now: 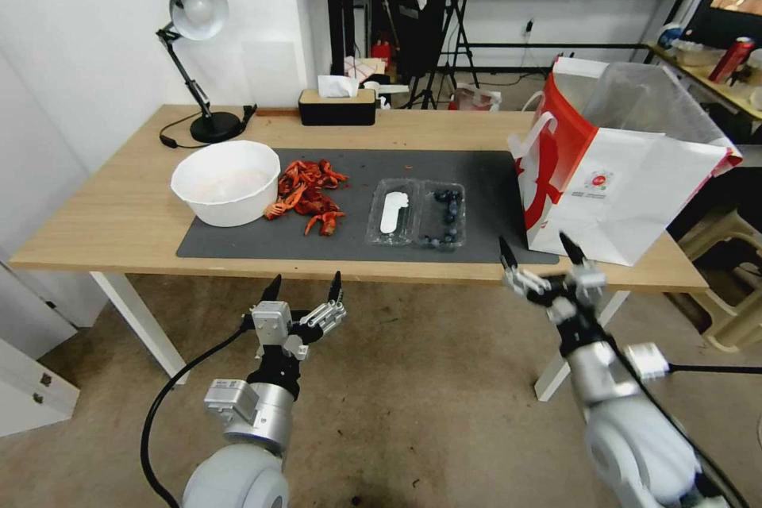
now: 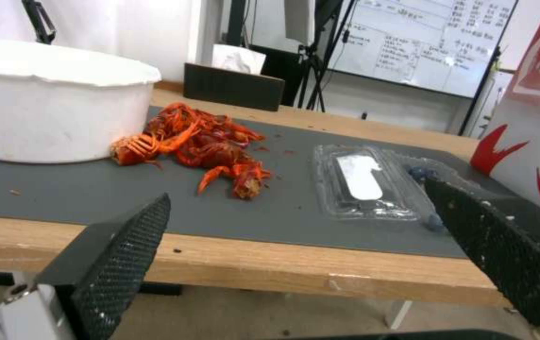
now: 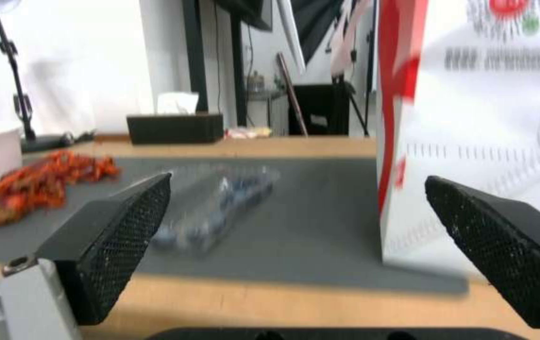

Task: Close the takeout container lid, then place the container into the takeout bag.

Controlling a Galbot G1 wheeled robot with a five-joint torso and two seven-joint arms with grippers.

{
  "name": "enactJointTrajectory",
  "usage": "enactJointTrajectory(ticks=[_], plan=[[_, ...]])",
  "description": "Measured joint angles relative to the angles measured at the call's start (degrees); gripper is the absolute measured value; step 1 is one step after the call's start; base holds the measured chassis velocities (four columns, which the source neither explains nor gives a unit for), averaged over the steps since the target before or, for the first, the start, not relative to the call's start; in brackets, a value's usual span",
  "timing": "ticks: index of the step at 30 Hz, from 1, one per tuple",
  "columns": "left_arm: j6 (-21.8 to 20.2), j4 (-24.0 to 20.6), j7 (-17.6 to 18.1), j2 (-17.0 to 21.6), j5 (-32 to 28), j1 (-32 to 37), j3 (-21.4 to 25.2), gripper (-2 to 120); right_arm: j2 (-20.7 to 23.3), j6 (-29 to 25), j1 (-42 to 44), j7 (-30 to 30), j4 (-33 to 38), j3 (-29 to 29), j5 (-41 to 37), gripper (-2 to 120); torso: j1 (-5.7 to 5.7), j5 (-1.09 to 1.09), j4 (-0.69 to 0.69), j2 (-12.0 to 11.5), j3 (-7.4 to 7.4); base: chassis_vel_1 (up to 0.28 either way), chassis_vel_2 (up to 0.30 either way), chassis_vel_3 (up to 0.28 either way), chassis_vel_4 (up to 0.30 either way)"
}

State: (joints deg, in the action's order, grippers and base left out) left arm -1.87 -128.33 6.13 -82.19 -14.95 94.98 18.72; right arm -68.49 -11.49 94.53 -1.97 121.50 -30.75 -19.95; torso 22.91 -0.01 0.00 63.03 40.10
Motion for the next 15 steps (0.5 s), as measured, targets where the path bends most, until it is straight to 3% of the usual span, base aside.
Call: enactJointTrajectory(ticks=[15], plan=[[1.2, 0.9, -0.3, -0.4, 0.2, 0.9, -0.1, 100, -1.8, 0.1, 3.5, 0.3, -0.6, 0.9, 1.8, 100, 0.02, 0.01, 0.0, 0.0, 0.0, 0.0, 0.0, 0.0, 0.0]])
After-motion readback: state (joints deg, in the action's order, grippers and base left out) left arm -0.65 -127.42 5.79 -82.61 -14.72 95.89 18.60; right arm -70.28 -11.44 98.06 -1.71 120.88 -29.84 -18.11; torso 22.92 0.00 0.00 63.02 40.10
